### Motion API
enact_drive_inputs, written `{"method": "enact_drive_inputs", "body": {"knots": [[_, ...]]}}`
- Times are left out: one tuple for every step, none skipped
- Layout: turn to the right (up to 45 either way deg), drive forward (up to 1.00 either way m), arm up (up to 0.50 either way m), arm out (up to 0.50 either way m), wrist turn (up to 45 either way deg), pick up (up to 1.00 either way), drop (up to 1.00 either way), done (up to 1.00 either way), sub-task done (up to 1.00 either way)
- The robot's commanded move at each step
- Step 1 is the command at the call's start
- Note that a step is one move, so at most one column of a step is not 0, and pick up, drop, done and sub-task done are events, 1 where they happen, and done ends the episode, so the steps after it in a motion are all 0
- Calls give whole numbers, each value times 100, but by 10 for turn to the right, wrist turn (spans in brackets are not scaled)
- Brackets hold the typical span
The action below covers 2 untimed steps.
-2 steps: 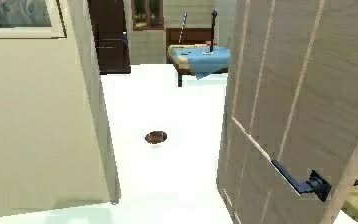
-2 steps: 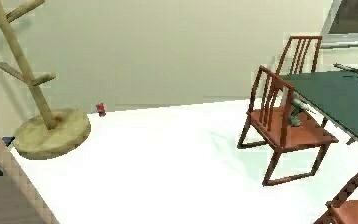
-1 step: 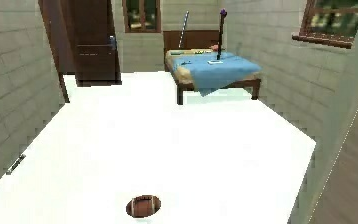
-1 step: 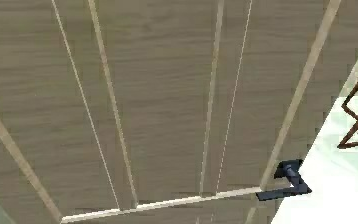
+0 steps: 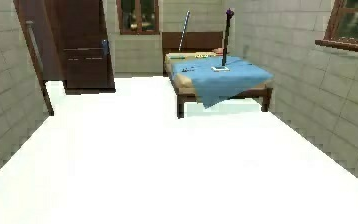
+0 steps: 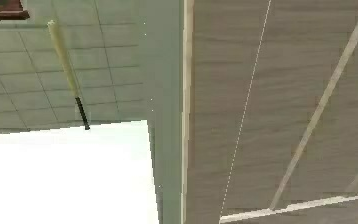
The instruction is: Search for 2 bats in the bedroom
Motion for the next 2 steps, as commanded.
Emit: {"method": "enact_drive_inputs", "body": {"knots": [[450,0,0,0,0,0,0,0,0],[270,0,0,0,0,0,0,0,0]]}}
